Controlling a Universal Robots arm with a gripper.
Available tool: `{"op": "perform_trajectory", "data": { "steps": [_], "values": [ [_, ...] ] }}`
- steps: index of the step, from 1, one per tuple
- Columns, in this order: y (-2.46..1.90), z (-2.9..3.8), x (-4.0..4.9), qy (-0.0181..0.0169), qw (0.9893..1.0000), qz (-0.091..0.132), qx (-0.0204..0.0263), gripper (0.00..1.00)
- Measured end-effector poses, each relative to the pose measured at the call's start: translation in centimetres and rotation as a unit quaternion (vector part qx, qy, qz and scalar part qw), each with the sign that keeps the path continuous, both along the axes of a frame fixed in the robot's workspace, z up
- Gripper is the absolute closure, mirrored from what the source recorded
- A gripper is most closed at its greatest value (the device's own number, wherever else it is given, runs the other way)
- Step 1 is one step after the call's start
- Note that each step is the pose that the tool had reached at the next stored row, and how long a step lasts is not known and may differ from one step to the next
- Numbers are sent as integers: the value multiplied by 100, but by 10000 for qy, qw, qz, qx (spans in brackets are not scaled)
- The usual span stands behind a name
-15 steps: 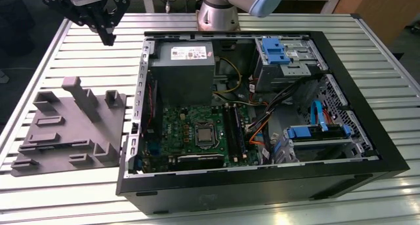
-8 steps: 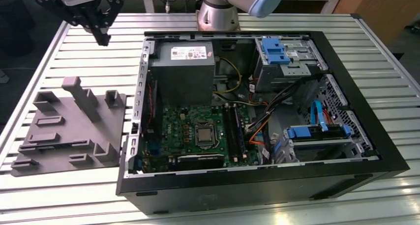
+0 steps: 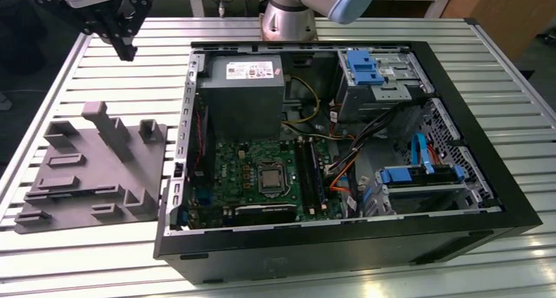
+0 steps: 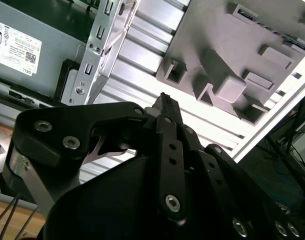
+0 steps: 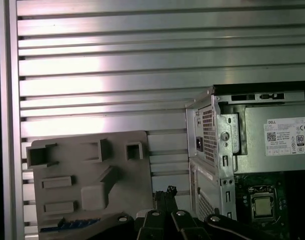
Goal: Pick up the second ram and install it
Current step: 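Reach for the second ram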
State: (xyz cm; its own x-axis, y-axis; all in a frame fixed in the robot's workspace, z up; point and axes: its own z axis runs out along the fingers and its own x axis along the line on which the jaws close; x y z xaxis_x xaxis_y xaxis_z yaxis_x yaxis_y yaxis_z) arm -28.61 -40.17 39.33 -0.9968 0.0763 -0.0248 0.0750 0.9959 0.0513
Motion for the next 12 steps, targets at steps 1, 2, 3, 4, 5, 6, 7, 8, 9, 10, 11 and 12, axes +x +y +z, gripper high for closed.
{"op": "perform_trajectory", "data": {
  "steps": [1, 2, 3, 4, 5, 6, 7, 8, 9, 10, 11, 12],
  "values": [
    [0, 0, -15, 0, 10000, 0, 0, 89],
    [0, 0, -30, 0, 10000, 0, 0, 89],
    [0, 0, -42, 0, 10000, -1, 0, 89],
    [0, -1, -54, -1, 10000, -1, 0, 89],
    [0, -1, -66, 0, 10000, -1, 0, 89],
    [0, -1, -78, 0, 10000, -1, 0, 89],
    [-1, -1, -89, 0, 10000, 0, 0, 89],
    [-1, -1, -100, 0, 10000, -1, 0, 89],
    [-1, -1, -112, 0, 10000, -1, 0, 89],
    [-1, -1, -125, 0, 10000, -1, 0, 89],
    [-2, -2, -140, 0, 10000, -1, 0, 89],
    [-2, -2, -154, 0, 10000, -1, 0, 89]
  ]
}}
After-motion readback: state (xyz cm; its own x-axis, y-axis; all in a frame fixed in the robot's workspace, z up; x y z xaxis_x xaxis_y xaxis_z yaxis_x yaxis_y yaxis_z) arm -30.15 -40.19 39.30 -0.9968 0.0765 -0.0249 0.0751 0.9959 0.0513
